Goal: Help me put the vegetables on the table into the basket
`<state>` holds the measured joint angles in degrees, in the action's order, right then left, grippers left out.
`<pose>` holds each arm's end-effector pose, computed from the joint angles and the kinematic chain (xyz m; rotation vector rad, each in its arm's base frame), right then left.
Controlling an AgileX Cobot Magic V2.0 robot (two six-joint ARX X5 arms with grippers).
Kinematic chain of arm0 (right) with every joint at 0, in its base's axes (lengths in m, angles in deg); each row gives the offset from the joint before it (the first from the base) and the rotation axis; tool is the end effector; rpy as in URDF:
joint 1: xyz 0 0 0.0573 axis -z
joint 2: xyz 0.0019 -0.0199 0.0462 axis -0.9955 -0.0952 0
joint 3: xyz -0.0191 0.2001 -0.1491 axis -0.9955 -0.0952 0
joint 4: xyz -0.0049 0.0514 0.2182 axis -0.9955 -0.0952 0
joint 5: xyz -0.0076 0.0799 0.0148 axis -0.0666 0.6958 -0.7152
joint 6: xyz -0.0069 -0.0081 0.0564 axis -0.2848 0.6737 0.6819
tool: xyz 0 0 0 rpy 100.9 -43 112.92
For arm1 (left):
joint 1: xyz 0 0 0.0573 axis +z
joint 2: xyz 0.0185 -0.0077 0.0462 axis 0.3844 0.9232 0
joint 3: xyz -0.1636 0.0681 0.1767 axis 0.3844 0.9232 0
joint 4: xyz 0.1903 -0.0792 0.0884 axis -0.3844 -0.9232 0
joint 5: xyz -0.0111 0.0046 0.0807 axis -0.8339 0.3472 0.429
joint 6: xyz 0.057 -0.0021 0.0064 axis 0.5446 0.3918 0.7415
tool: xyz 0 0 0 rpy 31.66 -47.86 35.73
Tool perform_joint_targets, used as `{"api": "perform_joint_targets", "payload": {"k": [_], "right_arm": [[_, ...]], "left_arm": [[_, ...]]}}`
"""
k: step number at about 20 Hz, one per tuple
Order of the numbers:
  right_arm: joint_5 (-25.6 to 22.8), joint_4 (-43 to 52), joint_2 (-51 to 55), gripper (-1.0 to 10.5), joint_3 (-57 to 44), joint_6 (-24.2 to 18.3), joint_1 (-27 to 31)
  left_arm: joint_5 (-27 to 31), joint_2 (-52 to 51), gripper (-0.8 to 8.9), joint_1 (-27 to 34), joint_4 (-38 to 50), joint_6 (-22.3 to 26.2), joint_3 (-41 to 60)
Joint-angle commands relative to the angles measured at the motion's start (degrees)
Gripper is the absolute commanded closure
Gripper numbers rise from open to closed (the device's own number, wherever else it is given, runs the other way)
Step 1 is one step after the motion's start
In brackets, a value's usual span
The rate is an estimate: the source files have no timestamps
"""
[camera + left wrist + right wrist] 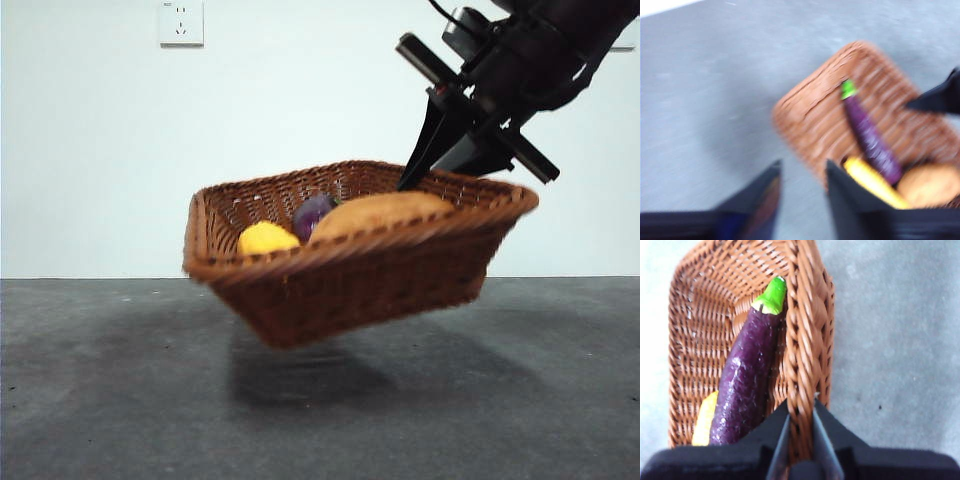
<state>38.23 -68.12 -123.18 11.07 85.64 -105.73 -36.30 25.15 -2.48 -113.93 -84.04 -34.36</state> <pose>0.2719 0.1217 0.2494 0.3215 0.9176 0.6371 0.1831 -0.0867 0.3928 0.1094 0.6993 -0.4313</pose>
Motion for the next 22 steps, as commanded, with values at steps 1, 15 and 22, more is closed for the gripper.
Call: {"api": "perform_joint_targets", "payload": {"k": [1,15,22], "right_arm": [[1.7,-1.6,0.2,9.6,5.4,0.0,2.4],[2.2,-19.4,-1.5,9.6,16.5,-13.2,24.4],[2.1,-20.1,-10.8,9.6,16.5,-17.1,25.8]], "left_arm": [[0.2,-3.7,8.2,2.0,-3.5,3.8,0.4],[0.0,-12.4,8.2,4.5,-9.6,8.0,0.4],[0.0,-12.3,8.2,4.5,-10.9,8.0,0.4]]}}
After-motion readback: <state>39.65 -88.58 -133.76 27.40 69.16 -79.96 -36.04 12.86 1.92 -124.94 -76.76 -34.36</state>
